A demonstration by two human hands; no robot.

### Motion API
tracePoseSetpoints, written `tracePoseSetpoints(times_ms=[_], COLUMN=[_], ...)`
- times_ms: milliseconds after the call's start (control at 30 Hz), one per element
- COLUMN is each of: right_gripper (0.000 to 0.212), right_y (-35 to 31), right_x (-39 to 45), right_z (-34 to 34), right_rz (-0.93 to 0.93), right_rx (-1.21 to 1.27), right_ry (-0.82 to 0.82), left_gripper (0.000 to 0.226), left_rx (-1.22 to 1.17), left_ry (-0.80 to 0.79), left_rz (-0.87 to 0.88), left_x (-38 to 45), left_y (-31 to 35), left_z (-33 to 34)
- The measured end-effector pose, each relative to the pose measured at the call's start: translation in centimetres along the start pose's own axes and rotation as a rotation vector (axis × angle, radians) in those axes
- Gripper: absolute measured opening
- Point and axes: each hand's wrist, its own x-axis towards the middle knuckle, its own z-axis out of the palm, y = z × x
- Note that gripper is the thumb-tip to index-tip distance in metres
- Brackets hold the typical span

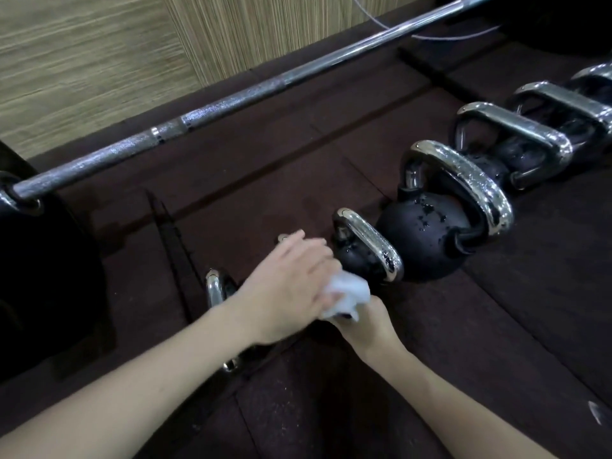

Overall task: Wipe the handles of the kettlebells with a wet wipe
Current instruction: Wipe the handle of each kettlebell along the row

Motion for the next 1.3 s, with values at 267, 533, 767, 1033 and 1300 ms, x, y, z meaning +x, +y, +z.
tracePoseSetpoints(times_ms=[267,533,767,1033,1300], right_gripper=[0.076,0.011,0.068,0.015,0.081], right_y=[0.5,-0.6,-0.6,-1.1,-1.6], right_x=[2.0,0.1,1.9,0.4,2.5], right_z=[1.0,-0.2,0.5,-0.2,1.0], right_rz=[0.063,0.133,0.074,0.183,0.239], right_rx=[0.171,0.323,0.149,0.318,0.520], right_ry=[-0.061,-0.021,-0.065,-0.084,-0.114], left_gripper=[0.037,0.053,0.051,0.037,0.050], left_rx=[-0.654,-0.043,-0.608,-0.032,-0.745], left_ry=[-0.051,-0.086,-0.087,-0.050,-0.105], left_rz=[-0.571,-0.058,-0.505,0.033,-0.637], left_x=[0.8,-1.2,1.0,-0.8,1.6], left_y=[-1.6,-0.3,-3.3,0.3,-3.1], left_z=[-3.0,0.5,-0.9,-0.1,-1.9])
